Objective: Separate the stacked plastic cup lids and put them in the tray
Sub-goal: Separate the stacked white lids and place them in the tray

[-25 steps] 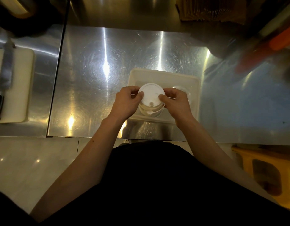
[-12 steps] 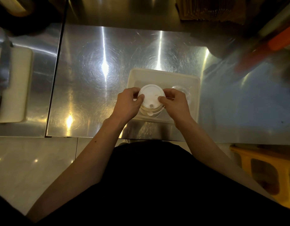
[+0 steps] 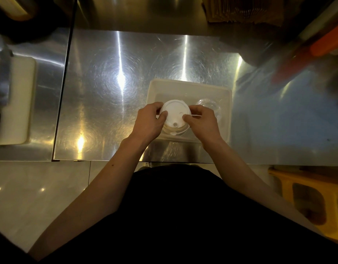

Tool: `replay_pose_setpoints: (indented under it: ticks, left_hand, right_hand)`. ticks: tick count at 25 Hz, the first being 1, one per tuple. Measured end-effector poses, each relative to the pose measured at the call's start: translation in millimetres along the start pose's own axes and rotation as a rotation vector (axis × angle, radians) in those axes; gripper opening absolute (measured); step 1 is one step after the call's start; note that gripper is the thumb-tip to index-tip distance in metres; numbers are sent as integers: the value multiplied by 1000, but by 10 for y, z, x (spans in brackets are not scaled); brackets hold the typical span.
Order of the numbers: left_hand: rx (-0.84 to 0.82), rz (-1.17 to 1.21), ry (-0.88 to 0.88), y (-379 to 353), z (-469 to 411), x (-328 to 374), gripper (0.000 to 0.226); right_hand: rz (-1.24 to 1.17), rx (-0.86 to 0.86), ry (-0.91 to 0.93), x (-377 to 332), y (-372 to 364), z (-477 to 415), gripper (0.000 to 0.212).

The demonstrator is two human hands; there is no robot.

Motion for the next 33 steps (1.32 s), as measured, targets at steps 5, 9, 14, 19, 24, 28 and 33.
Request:
replay_pose_setpoints:
  ticks: [5, 9, 14, 19, 24, 28, 33]
  left_hand:
    - [-12, -18, 8, -25, 16, -6, 32]
    - [0, -42, 3, -40, 17, -10, 31]
    - [14, -59, -8, -36, 27, 14, 28]
    - [25, -61, -9, -52, 44, 36, 26]
    - [31, -26, 15, -51, 46, 6, 31]
    - [37, 16, 22, -42, 37, -20, 38]
    - [26, -18, 5, -64, -21, -11, 36]
  right_hand:
    - [14, -13, -3, 51, -30, 4, 39]
    - [24, -14, 8, 40, -37, 13, 39]
    - [50, -23, 19, 32, -36, 20, 40]
    - [86, -12, 57, -4, -43, 34, 39]
    - [139, -14, 75, -26, -57, 79, 48]
    - [202, -3, 135, -98, -59, 148, 42]
    - [259, 8, 128, -126, -43, 187, 41]
Point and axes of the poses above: each hand's wrist, its own z-axis away from the middle knuckle, its own y-axis out of the back of the hand, x = y × z, the point moved 10 cm from there along -z, towards the middle knuckle, and after that the axes turned 3 degrees about y, right-handed, at the moved point
